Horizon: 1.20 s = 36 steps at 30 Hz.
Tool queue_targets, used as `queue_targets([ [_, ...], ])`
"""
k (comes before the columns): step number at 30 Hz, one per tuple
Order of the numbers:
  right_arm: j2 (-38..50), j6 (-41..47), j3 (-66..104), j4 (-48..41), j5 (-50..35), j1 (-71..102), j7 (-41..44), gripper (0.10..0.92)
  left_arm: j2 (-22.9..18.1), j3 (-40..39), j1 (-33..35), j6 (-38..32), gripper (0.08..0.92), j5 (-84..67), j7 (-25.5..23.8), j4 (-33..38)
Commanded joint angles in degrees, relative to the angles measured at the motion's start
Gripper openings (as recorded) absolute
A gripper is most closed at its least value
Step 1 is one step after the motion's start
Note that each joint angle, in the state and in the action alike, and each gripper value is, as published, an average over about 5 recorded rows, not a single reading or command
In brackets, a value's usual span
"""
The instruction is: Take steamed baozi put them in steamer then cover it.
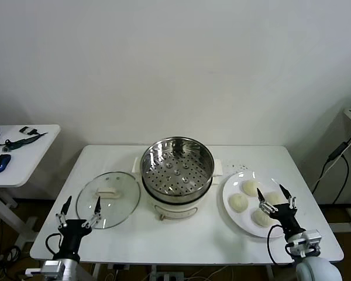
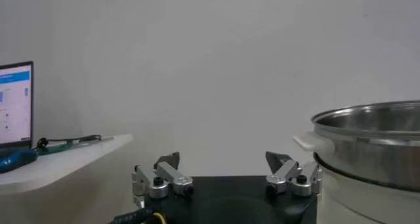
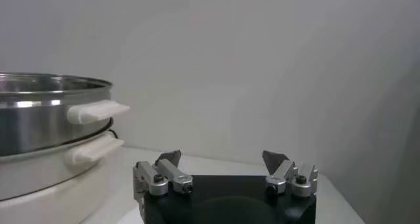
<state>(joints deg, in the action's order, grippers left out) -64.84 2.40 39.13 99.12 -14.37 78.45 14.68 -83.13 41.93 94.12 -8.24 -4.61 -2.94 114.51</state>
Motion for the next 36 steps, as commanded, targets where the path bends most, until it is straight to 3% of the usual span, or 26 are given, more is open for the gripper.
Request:
queue_targets([
  [1, 5.1, 6.6, 0.1, -0.5, 1.3, -3.4, 2.6, 0.823, 0.2, -0.1, 0.0, 0.4, 0.823, -0.2, 0.2, -0.1],
  [11, 31.1, 11.2, -14.1, -14.1, 10.2, -20.8, 28.9, 0.823, 1.1, -0.2, -0.6, 1.0, 0.823, 0.0, 0.2, 0.1],
  [16, 36.8, 9.4, -30.3, -20.1, 16.5, -34.9, 36.1, 0.823, 1.2, -0.2, -1.1, 1.2, 0.823, 0.0, 0.3, -0.6],
  [28, 34.3, 8.5, -74.5, -31.2, 17.8, -73.5, 45.5, 0.823, 1.3, 0.6, -1.5, 1.6, 0.823, -0.7, 0.4, -2.4],
  [36, 26.6, 8.0, -85.3, -39.6, 18.2, -81.8, 48.2, 0.823, 1.3, 0.9, -1.8, 1.8, 0.823, -0.6, 0.4, -2.4],
])
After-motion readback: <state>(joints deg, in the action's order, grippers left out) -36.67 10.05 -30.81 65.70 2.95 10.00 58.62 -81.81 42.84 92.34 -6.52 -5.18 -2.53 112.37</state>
